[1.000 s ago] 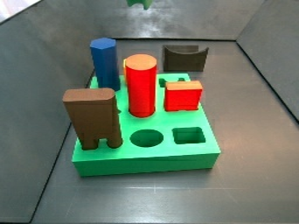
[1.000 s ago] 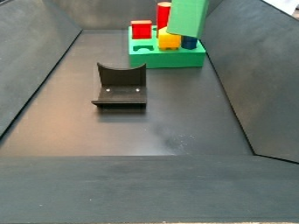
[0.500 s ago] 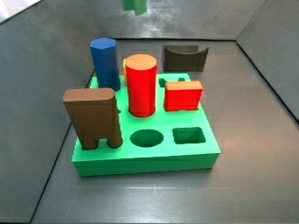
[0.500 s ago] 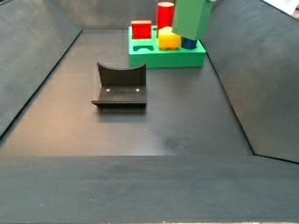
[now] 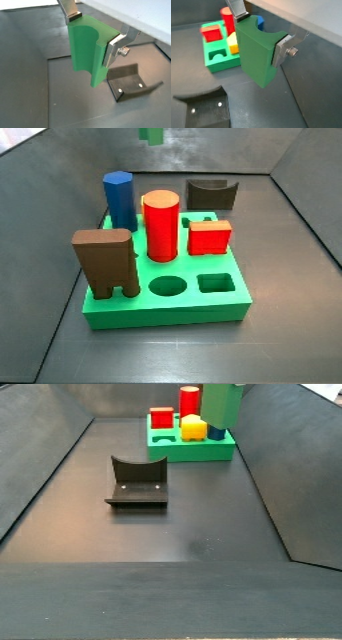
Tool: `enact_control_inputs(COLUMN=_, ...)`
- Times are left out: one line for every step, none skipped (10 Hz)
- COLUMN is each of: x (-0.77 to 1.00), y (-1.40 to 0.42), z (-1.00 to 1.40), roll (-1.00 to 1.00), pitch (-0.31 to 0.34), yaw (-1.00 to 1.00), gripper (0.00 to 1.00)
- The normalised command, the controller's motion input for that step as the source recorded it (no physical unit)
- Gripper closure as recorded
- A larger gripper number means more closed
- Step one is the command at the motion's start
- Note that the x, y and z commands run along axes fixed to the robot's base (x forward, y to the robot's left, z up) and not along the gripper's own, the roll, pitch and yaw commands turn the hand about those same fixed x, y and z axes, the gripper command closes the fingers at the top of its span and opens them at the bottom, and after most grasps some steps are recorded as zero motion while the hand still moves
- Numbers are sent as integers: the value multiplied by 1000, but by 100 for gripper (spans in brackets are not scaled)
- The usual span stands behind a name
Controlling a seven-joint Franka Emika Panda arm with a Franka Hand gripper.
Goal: Pick up the arch object. Move up. Place the arch object on the fixture. Regrasp the arch object. Rotate the arch object. Move to above the board. Insert the arch object.
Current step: Rotate the arch object.
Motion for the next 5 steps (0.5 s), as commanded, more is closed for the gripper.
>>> enact_control_inputs(x=-10, y=27, z=7, roll=-25, pitch=19, yaw=-1000, gripper=100)
enact_control_inputs(x=-9, y=26, z=7, roll=-26, pitch=19, yaw=-1000, gripper=100)
enact_control_inputs(x=-7, y=25, z=7, roll=-28, pitch=20, yaw=-1000, gripper=100)
enact_control_inputs(x=-7, y=24, z=7, roll=-29, pitch=21, yaw=-1000, gripper=100)
enact_control_inputs(x=-6, y=24, z=7, roll=-31, pitch=23, yaw=-1000, gripper=100)
